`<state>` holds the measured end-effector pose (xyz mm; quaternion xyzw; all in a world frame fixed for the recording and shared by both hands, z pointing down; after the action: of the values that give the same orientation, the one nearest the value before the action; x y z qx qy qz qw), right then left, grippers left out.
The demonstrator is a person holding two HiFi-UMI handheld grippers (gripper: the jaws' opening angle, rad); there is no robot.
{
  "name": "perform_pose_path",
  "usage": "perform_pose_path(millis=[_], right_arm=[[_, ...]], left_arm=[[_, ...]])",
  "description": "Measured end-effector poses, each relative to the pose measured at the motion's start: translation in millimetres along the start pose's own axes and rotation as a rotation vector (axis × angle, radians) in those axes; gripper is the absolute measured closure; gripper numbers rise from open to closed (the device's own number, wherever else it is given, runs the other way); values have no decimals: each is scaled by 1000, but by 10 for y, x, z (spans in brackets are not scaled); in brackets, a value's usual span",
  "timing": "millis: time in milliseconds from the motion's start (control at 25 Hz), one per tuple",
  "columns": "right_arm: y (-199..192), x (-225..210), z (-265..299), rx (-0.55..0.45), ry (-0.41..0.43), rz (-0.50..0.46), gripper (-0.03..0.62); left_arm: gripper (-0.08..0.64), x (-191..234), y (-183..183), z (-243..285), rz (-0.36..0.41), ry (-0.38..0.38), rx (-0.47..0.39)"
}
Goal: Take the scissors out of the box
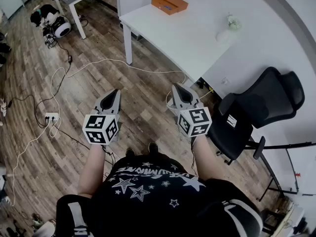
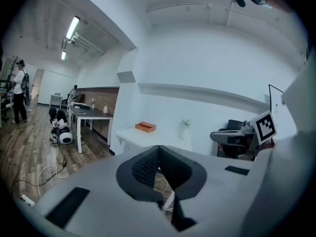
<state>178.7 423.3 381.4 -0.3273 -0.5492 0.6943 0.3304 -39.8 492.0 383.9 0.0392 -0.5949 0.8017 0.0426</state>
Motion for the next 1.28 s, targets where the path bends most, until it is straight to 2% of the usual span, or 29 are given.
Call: perform_pose_path(millis=[600, 760, 960, 1280], right_arm=[[-118, -99, 71, 4, -4, 30, 545], [-99, -115, 126, -16, -13, 35, 545], [-169, 13, 317, -22, -25, 54, 545], [-219, 369, 612, -22, -50, 28, 545]], left_arm=[[545, 45, -42, 165, 8, 7, 36], [545, 107, -34, 167, 31, 4, 45], [545, 400, -14, 105, 27, 16, 38], [545, 932, -136, 24, 0, 8, 52]])
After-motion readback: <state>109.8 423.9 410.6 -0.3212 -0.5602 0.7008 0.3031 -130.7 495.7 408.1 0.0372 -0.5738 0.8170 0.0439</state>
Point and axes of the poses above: the fingertips, and each gripper's own axes: z forward along the fingers, x to its left, y out of its top, the point moved 3 cm from there along -z, backward along the fingers, and after that the axes turned 14 degrees about y, right-handed, at the moved point
